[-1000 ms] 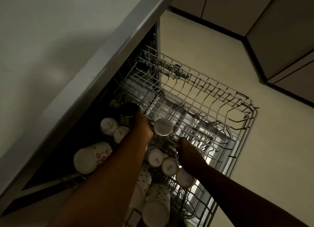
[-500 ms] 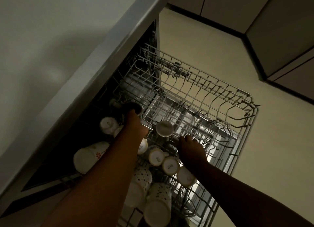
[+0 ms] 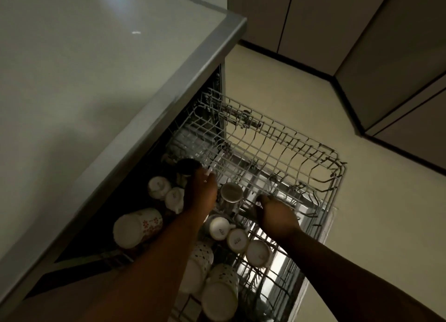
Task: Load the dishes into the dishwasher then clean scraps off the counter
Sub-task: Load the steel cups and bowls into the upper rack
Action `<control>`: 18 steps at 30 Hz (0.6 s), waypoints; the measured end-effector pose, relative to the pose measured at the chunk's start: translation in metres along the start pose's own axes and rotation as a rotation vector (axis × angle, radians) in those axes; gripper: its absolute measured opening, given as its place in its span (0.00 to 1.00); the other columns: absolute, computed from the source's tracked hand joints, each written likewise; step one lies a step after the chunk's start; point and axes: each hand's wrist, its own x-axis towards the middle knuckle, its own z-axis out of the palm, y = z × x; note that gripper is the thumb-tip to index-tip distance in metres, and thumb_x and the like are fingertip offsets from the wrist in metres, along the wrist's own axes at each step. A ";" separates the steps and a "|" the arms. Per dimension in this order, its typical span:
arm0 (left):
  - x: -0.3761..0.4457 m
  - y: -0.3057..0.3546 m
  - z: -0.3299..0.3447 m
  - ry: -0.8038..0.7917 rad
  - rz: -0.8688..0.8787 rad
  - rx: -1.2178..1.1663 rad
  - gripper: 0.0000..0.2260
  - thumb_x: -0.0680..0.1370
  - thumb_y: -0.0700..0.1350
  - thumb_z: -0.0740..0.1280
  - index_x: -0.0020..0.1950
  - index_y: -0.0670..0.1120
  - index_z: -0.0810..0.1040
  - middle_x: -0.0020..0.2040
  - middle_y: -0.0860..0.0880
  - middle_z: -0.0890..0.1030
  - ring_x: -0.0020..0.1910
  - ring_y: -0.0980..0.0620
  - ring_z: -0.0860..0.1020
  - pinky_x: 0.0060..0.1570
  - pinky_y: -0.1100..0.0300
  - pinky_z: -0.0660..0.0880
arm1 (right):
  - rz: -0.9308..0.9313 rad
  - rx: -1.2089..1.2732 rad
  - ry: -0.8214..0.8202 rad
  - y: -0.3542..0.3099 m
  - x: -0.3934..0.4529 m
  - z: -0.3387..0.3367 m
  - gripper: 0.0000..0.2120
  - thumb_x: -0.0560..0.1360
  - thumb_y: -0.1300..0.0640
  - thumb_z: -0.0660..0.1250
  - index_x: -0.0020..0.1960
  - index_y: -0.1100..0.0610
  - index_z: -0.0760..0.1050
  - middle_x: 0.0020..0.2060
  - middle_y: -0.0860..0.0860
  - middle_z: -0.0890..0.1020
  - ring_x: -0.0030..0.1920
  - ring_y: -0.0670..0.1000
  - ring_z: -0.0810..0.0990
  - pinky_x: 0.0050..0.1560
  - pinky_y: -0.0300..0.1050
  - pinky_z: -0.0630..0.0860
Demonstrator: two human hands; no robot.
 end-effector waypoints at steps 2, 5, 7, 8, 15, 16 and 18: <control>-0.010 -0.020 -0.005 -0.004 0.385 0.414 0.20 0.80 0.53 0.60 0.70 0.48 0.68 0.67 0.46 0.73 0.64 0.47 0.71 0.57 0.56 0.69 | -0.049 -0.088 0.031 -0.004 -0.007 -0.013 0.20 0.79 0.46 0.57 0.68 0.52 0.68 0.63 0.54 0.75 0.61 0.57 0.74 0.57 0.48 0.72; -0.029 -0.039 -0.015 0.002 0.618 0.779 0.30 0.78 0.57 0.61 0.76 0.47 0.59 0.77 0.44 0.58 0.77 0.42 0.51 0.74 0.46 0.46 | -0.121 -0.188 0.080 -0.018 -0.019 -0.029 0.25 0.77 0.41 0.57 0.70 0.52 0.64 0.68 0.54 0.70 0.69 0.58 0.64 0.66 0.53 0.65; -0.051 -0.041 -0.025 0.067 0.709 0.839 0.33 0.74 0.59 0.65 0.74 0.44 0.64 0.75 0.41 0.62 0.75 0.39 0.56 0.71 0.43 0.49 | -0.174 -0.219 0.123 -0.032 -0.029 -0.038 0.31 0.76 0.38 0.56 0.73 0.53 0.61 0.72 0.56 0.65 0.74 0.60 0.58 0.70 0.57 0.59; -0.060 -0.041 -0.032 0.106 0.736 0.853 0.34 0.72 0.59 0.67 0.73 0.43 0.67 0.74 0.40 0.65 0.74 0.38 0.59 0.70 0.41 0.53 | -0.208 -0.239 0.149 -0.041 -0.034 -0.043 0.33 0.76 0.36 0.55 0.74 0.54 0.59 0.74 0.57 0.63 0.75 0.61 0.55 0.72 0.58 0.56; -0.124 -0.035 -0.096 0.222 0.749 0.840 0.35 0.74 0.60 0.60 0.76 0.41 0.60 0.75 0.39 0.61 0.74 0.39 0.59 0.73 0.44 0.54 | -0.459 -0.351 0.268 -0.113 -0.081 -0.085 0.38 0.75 0.35 0.47 0.77 0.56 0.54 0.76 0.60 0.55 0.77 0.61 0.49 0.73 0.58 0.43; -0.133 -0.036 -0.108 0.248 0.746 0.839 0.35 0.74 0.60 0.59 0.75 0.40 0.61 0.75 0.39 0.61 0.75 0.39 0.59 0.73 0.43 0.54 | -0.494 -0.376 0.277 -0.124 -0.087 -0.092 0.37 0.74 0.35 0.50 0.76 0.57 0.59 0.75 0.60 0.60 0.76 0.62 0.54 0.71 0.59 0.46; -0.147 -0.040 -0.131 0.302 0.725 0.835 0.35 0.75 0.61 0.59 0.75 0.39 0.63 0.74 0.39 0.63 0.74 0.40 0.60 0.72 0.43 0.54 | -0.543 -0.413 0.285 -0.147 -0.099 -0.104 0.37 0.72 0.35 0.55 0.72 0.59 0.66 0.71 0.61 0.68 0.73 0.63 0.62 0.70 0.60 0.52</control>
